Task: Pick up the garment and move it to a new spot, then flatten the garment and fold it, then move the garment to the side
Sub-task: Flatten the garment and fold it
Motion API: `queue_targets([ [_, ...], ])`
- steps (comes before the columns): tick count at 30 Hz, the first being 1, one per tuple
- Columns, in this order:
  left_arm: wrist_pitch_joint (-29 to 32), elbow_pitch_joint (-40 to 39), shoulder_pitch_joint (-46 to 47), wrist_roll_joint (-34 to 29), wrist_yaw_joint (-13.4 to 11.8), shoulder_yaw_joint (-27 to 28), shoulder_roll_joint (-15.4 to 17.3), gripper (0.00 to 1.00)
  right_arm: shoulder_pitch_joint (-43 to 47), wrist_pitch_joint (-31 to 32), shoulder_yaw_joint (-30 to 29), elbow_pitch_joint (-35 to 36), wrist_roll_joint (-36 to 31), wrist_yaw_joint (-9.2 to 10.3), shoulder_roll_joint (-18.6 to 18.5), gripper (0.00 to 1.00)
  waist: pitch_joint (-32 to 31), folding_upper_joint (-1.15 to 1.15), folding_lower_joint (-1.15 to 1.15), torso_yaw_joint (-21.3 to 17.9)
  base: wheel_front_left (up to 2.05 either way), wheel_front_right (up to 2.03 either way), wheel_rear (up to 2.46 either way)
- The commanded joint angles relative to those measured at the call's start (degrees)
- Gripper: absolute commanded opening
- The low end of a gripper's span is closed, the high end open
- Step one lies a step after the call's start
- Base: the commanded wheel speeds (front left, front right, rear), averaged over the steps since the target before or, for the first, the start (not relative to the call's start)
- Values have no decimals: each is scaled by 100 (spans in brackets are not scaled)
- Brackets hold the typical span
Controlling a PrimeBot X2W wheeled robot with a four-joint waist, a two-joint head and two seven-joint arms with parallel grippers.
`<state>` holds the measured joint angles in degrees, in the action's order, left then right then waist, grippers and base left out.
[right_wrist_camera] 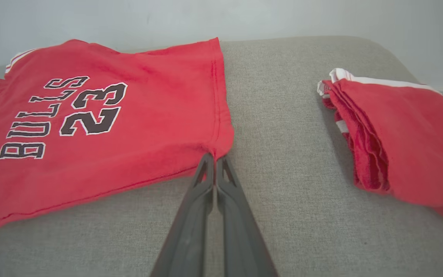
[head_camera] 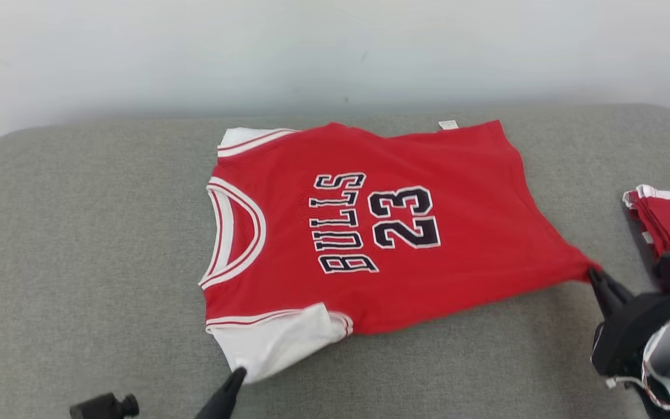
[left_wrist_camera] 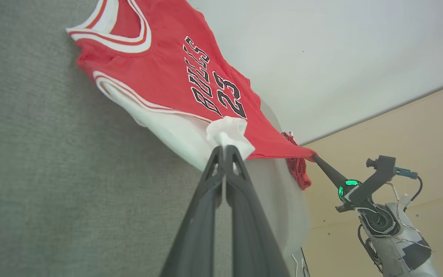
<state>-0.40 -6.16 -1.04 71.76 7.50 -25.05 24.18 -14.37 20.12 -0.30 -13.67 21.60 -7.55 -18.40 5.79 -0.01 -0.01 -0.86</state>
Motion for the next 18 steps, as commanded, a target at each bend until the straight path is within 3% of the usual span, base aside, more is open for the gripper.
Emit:
queue_targets([
  [1, 53, 39, -155, 92, -3, -60, 66, 0, 246, 145, -116, 156, -50, 17, 101, 0, -113, 1, 1, 62, 0, 0, 0],
  [10, 128, 520, -460, -92, -106, -160, 322, 0, 1209, 936, -526, 743, -181, 17, 405, 0, -157, 1, 1, 26, 0, 0, 0],
  [18, 493, 393, -847, 253, -129, -187, 584, 0, 1476, 1015, -780, 1021, -340, 17, 559, 0, -108, 1, 1, -103, 0, 0, 0],
])
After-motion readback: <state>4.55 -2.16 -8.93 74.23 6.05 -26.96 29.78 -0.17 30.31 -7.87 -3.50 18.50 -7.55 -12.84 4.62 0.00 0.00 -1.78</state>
